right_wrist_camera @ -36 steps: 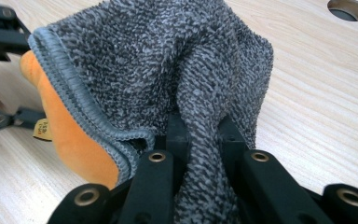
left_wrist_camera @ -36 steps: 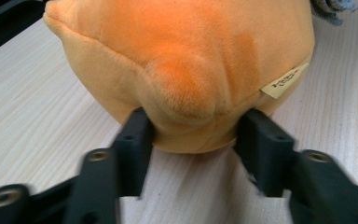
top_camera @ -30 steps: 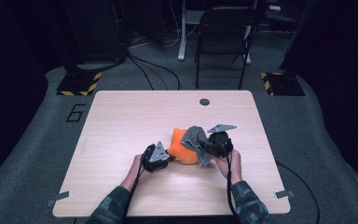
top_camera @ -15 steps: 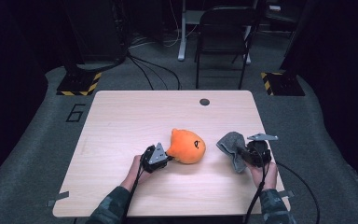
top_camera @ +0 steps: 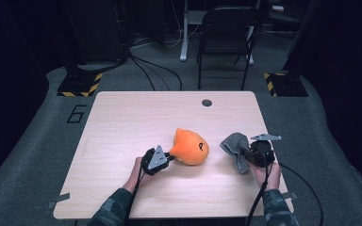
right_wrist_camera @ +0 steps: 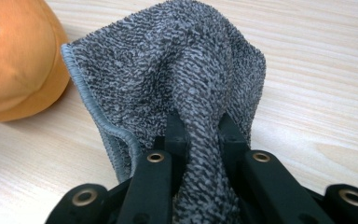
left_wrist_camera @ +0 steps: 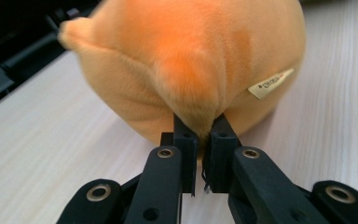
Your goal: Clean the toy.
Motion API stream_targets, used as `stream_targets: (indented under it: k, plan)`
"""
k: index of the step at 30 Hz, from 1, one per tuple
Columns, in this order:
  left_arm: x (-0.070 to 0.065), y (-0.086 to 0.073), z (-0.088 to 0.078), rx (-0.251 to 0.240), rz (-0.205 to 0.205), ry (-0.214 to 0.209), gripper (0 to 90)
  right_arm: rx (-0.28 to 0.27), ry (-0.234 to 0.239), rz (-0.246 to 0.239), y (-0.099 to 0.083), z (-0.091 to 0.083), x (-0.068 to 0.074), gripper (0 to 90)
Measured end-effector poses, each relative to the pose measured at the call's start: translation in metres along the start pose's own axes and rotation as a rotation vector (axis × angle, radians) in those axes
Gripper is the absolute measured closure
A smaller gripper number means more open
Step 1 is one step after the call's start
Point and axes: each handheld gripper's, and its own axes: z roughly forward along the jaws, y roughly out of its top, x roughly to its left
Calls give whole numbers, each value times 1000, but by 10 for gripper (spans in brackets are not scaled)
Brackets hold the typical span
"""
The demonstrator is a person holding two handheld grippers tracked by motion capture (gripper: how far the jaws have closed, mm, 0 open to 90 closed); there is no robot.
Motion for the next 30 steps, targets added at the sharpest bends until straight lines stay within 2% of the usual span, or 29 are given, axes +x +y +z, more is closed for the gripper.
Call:
stream_targets:
  k: [1, 4, 6, 9, 13, 15, 18, 21, 26, 27, 28, 30]
  plan:
    - [-1, 4, -2, -26, -14, 12, 855, -2, -3, -2, 0, 0, -1, 790]
    - [0, 15, -8, -80, -48, -8, 855, -3, -7, 9, 0, -1, -4, 790]
    - [-1, 25, -12, -100, -68, -24, 855, -5, -14, 11, -1, -2, -6, 790]
    - [-2, 38, -18, -104, -91, -45, 854, -16, -16, 20, 0, -5, -8, 790]
    - [-4, 53, -21, -65, -139, -83, 851, -31, -18, 13, 2, -9, -9, 790]
    - [-5, 57, -21, -40, -180, -108, 850, -42, -20, 16, 3, -11, -8, 790]
    - [-5, 61, -20, -9, -235, -130, 849, -52, -26, -5, 6, -14, -5, 790]
    - [-2, 62, -20, 10, -301, -152, 848, -62, -32, -27, 9, -17, 0, 790]
    - [2, 58, -16, 48, -410, -153, 847, -92, -21, -50, 19, -25, 10, 790]
    - [4, 57, -15, 63, -426, -164, 847, -103, -13, -55, 22, -28, 13, 790]
    - [4, 54, -13, 72, -445, -156, 846, -113, -7, -61, 25, -31, 17, 790]
    - [5, 51, -10, 88, -461, -160, 846, -132, 8, -93, 33, -36, 30, 790]
